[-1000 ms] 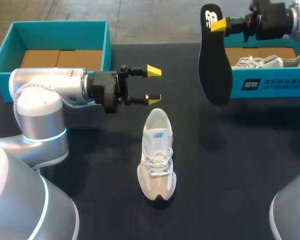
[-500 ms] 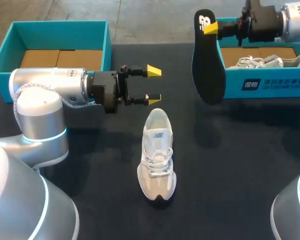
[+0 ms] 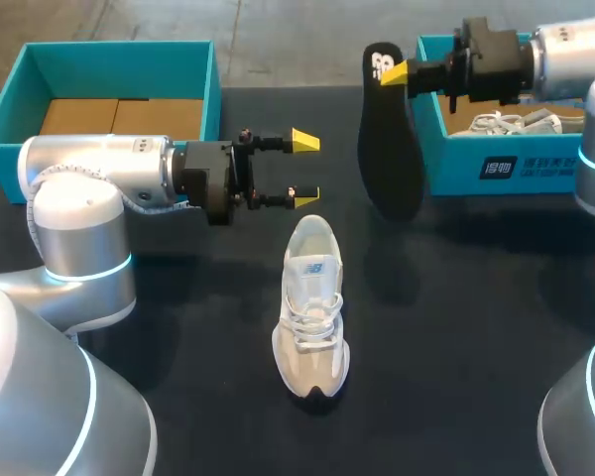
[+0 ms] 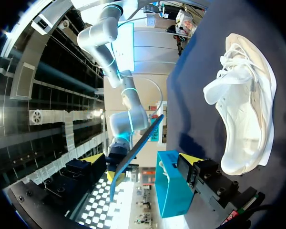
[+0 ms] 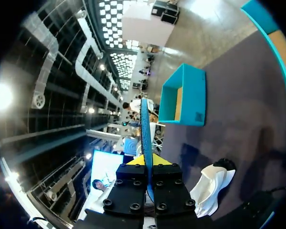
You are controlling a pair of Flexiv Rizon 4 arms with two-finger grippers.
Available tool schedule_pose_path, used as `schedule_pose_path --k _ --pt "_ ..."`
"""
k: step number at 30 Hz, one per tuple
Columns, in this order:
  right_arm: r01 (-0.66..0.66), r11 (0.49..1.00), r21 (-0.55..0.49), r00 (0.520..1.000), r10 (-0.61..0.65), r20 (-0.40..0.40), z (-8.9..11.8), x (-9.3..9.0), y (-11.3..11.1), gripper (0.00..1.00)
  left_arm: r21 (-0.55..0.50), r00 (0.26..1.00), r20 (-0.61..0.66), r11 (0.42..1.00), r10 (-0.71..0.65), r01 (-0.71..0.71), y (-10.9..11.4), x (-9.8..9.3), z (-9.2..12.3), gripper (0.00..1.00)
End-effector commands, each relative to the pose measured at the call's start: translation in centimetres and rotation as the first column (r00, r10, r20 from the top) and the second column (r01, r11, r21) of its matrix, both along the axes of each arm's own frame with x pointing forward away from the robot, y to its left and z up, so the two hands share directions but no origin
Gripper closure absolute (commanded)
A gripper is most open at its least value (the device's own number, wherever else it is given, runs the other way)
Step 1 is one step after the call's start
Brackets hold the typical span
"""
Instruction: Take the shoe out of the shoebox, open the shoe tongue, remove and reinsert the insole, then place the shoe into the shoebox
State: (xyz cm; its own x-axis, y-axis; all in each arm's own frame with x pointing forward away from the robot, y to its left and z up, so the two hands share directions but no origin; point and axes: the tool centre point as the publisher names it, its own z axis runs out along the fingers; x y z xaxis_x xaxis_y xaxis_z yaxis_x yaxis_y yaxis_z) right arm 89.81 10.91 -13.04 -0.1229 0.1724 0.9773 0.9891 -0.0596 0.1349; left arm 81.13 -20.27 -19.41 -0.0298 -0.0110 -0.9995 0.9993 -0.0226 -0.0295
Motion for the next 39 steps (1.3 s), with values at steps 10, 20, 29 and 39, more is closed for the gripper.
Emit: schedule_pose_path --k 10,20,29,39 --pt "0.025 0.999 0.038 0.995 -0.022 -0.1 -1.6 -1.6 2.2 1.0 -0.002 1.0 0.002 1.0 0.004 -0.004 -0.2 -0.1 -0.1 0.0" --pt "0.025 0.999 0.038 0.995 -0.022 -0.1 -1.6 -1.6 2.2 1.0 -0.002 1.0 0.002 1.0 0.004 -0.004 -0.2 -0.1 -0.1 0.0" --pt "0.025 0.999 0.038 0.995 -0.022 -0.1 -1.6 -1.6 2.2 1.0 0.001 0.991 0.137 1.0 -0.011 0.011 -0.7 2.1 0.5 0.0" --pt "0.025 0.999 0.038 0.995 -0.022 -0.1 -1.6 -1.6 2.2 1.0 -0.075 0.98 0.198 0.997 -0.011 0.026 -2.2 3.1 0.9 0.0"
